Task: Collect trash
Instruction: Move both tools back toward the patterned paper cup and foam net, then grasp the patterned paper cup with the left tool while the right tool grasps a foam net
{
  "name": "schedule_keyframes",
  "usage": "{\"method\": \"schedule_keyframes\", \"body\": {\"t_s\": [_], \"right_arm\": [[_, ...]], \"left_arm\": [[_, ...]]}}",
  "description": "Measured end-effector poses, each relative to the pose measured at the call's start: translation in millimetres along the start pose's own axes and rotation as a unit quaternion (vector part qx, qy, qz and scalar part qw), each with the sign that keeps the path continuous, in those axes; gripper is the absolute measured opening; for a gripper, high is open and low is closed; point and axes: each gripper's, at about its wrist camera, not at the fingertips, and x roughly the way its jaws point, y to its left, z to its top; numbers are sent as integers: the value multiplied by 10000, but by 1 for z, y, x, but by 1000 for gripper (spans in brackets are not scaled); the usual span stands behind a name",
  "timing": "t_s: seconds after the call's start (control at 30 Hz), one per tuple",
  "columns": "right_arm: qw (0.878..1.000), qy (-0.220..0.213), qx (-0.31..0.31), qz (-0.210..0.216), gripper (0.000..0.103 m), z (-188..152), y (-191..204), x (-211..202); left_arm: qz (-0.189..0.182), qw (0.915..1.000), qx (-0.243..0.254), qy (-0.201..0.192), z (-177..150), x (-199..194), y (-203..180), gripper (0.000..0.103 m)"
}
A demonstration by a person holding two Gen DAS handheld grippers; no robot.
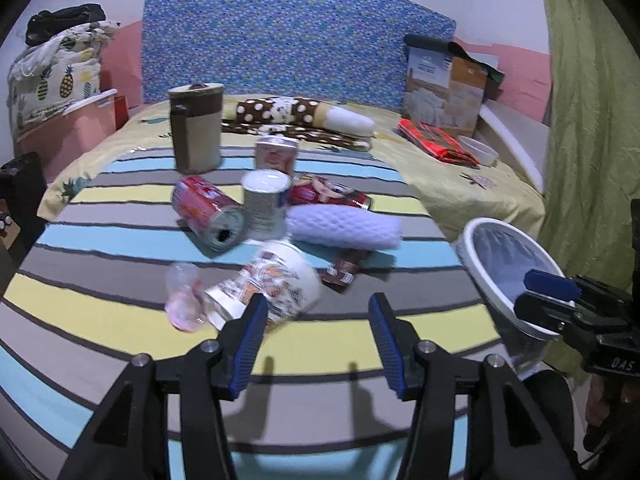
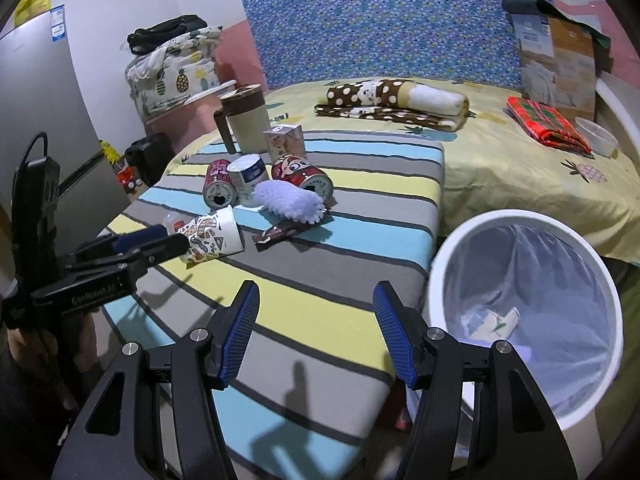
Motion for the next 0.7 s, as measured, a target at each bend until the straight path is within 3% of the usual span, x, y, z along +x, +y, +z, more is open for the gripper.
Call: {"method": "schedule_keyframes", "body": {"t_s": [0.4, 0.7], "right_arm": [[9997, 64, -219, 3, 61, 26, 8, 34], [9990, 129, -419, -17, 61, 42, 8, 66]], "left_arm": [[74, 9997, 216, 100, 12, 38, 30, 62], [-330, 9980, 346, 420, 11, 51, 30, 65]]}}
